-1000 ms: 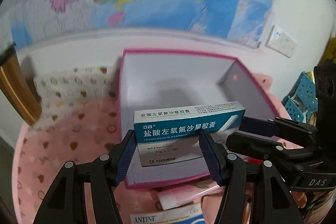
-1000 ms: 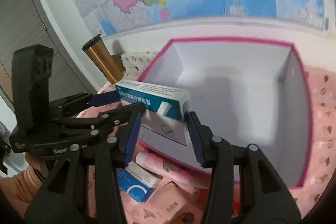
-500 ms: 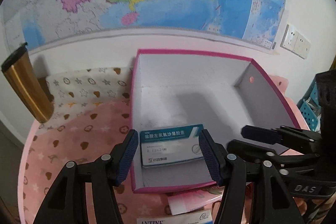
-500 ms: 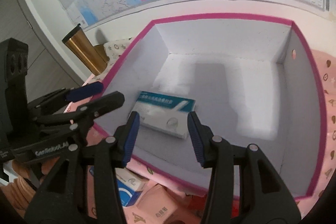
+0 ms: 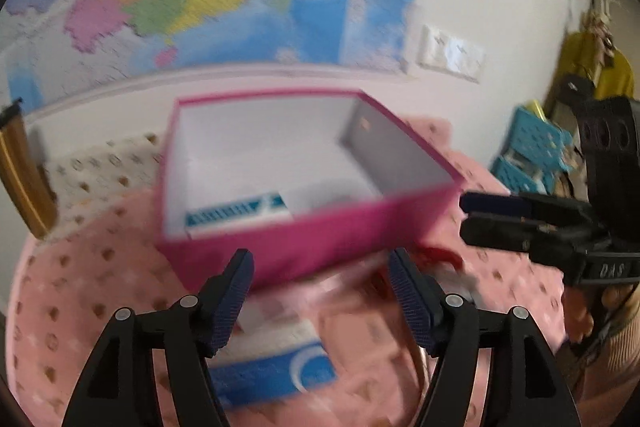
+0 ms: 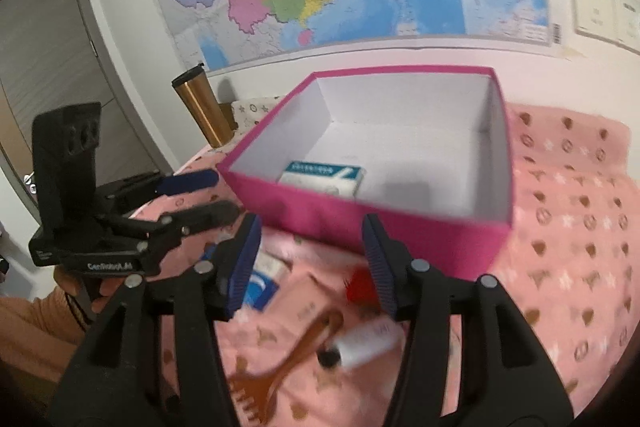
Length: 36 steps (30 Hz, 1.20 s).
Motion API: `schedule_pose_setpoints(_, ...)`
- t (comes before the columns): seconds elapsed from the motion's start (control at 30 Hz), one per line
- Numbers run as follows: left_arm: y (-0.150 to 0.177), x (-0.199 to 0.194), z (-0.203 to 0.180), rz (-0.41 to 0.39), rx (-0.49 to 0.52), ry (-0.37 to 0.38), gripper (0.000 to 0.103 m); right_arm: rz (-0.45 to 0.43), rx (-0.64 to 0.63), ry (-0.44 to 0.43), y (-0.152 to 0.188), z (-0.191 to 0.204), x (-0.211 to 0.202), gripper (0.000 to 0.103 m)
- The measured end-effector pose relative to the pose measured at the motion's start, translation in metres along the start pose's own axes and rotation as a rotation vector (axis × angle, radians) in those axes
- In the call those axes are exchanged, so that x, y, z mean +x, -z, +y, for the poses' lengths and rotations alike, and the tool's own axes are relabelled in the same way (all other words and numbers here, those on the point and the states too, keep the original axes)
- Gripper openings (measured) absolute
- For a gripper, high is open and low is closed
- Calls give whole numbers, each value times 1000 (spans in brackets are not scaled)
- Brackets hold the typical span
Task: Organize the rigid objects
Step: 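Grasp the brown comb by its handle with the right gripper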
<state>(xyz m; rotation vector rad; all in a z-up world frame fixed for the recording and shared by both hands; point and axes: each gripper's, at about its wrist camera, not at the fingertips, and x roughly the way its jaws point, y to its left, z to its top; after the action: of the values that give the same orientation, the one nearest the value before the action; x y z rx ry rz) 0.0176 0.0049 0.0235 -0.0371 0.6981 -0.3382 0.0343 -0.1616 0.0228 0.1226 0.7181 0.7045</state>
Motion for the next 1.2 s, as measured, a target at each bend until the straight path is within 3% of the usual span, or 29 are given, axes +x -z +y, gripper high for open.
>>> schedule_pose_setpoints(0.2,35,22,-27,114,30,84,71,72,49,39,47,-12,-9,54)
schedule_pose_setpoints(0.4,62,29,-47,187,62,134,71,122,104,-8,77,-12,-10,54)
schedule_pose_setpoints(0.53,72,30,-53,212,87,154,71,170,130,-92,93,-3,2,54)
schedule_pose_setpoints(0.93,91,26,-47,244,92,164,70,232,222,-133,106,5,46,44)
schedule_pose_setpoints(1.2,92,26,-46,245,79,196,69,235,263,-140,110,1,58,20)
